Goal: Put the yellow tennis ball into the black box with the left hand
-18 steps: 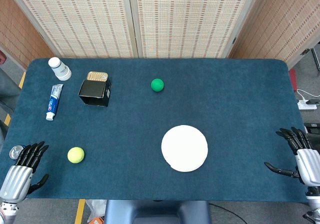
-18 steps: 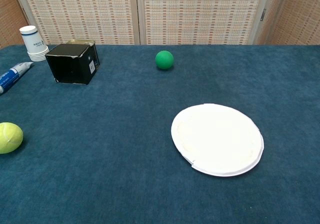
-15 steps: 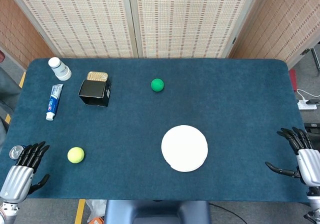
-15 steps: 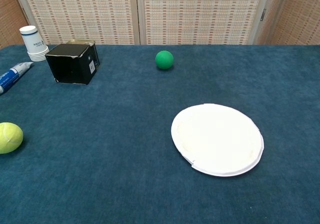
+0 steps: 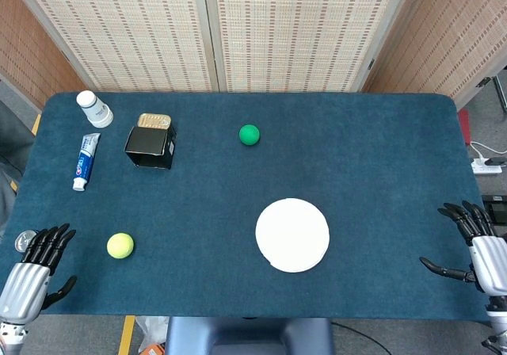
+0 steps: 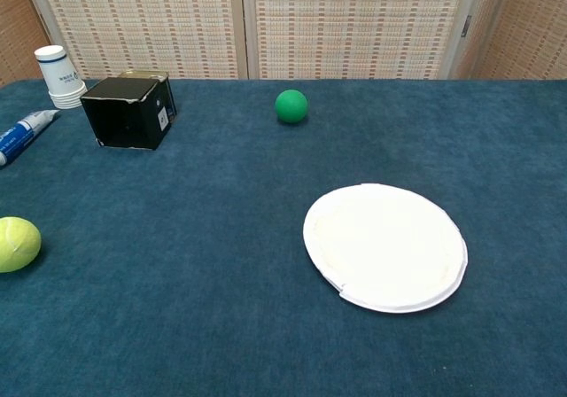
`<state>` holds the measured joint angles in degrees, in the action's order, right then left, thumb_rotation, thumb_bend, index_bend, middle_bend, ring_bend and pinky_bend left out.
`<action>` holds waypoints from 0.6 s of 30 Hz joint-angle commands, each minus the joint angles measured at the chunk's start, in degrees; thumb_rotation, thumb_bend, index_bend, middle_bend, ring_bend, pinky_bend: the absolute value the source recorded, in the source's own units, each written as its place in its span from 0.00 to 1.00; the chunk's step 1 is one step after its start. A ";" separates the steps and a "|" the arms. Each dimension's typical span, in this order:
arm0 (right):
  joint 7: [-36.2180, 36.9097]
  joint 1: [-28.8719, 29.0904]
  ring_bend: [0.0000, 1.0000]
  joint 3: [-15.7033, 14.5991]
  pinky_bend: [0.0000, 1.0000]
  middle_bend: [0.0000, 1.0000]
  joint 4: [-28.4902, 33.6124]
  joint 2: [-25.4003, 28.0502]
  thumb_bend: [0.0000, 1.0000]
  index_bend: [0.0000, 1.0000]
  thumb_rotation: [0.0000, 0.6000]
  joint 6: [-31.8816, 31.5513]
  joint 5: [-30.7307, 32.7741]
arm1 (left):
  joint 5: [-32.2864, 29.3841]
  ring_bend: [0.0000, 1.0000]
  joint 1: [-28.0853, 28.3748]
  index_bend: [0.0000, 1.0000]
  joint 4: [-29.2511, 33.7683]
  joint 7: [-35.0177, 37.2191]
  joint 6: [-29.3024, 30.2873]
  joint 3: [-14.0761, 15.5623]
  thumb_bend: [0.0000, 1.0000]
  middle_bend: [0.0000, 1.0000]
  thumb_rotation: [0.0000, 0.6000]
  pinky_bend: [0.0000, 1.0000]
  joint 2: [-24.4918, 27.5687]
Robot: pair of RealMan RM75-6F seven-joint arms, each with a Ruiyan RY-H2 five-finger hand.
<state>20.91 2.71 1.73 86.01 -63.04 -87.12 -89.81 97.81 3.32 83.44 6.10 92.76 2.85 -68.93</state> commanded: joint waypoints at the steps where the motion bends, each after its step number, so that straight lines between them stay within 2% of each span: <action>1: -0.92 0.24 0.00 0.08 0.00 0.12 0.31 -0.15 0.00 0.21 1.00 0.32 0.01 | -0.10 0.00 0.33 0.01 -0.26 -0.08 -0.27 -0.32 0.25 0.00 0.99 0.00 -0.18; 7: -2.18 0.65 0.00 -0.04 0.00 0.12 0.87 -0.15 0.00 0.21 1.00 1.23 0.08 | 1.43 0.00 1.12 0.01 -1.20 -0.38 0.97 -1.10 0.25 0.00 0.99 0.00 -0.88; 9: -1.93 0.64 0.00 0.02 0.00 0.12 0.84 -0.09 0.00 0.21 1.00 1.16 0.14 | 2.42 0.00 1.39 0.03 -2.77 0.46 2.79 -1.88 0.25 0.00 0.92 0.00 -1.99; 10: -1.72 0.60 0.00 0.04 0.00 0.12 0.79 -0.06 0.00 0.21 1.00 1.06 0.13 | 3.05 0.00 1.58 0.08 -3.91 1.18 4.10 -2.44 0.25 0.02 0.84 0.06 -2.82; 11: -1.52 0.56 0.00 0.02 0.00 0.12 0.70 -0.04 0.00 0.21 1.00 0.98 0.11 | 3.73 0.04 1.75 0.15 -5.35 2.22 6.01 -3.27 0.25 0.09 0.76 0.16 -3.97; 12: -1.27 0.51 0.00 0.01 0.00 0.12 0.55 -0.01 0.00 0.21 1.00 0.90 0.10 | 4.80 0.15 1.98 0.29 -7.95 3.97 9.81 -4.91 0.25 0.23 0.67 0.33 -6.12; 13: -1.11 0.51 0.00 0.01 0.00 0.12 0.44 0.01 0.00 0.21 1.00 0.93 0.13 | 5.05 0.37 2.02 0.54 -10.00 5.44 12.28 -5.97 0.24 0.50 0.59 0.61 -7.85; 14: -0.97 0.54 0.00 0.00 0.00 0.12 0.37 0.03 0.00 0.21 1.00 1.04 0.18 | 5.13 0.60 2.20 0.74 -12.40 7.67 14.20 -6.74 0.23 0.72 0.54 0.80 -9.74; 15: -0.90 0.56 0.00 -0.02 0.00 0.12 0.34 0.06 0.00 0.21 1.00 1.08 0.16 | 5.20 0.80 2.42 0.90 -13.98 9.09 14.54 -6.75 0.21 0.90 0.51 0.93 -10.46; 16: -0.82 0.55 0.00 -0.05 0.00 0.12 0.30 0.08 0.00 0.21 1.00 1.05 0.10 | 5.21 0.94 2.59 0.99 -15.09 10.20 14.15 -6.38 0.19 0.99 0.52 1.00 -10.62; 17: -0.76 0.53 0.00 -0.08 0.00 0.12 0.26 0.07 0.00 0.21 1.00 0.96 -0.01 | 5.13 0.99 2.74 1.00 -15.87 10.80 13.64 -6.07 0.17 1.00 0.55 1.00 -10.61; 18: -0.72 0.51 0.00 -0.10 0.00 0.12 0.20 0.05 0.00 0.21 1.00 0.85 -0.11 | 4.94 1.00 2.88 1.00 -16.69 11.00 13.23 -5.90 0.17 1.00 0.57 1.00 -10.66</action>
<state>20.18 3.22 1.64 86.21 -62.99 -86.26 -89.91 102.19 5.55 69.72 14.81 106.40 -2.34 -77.70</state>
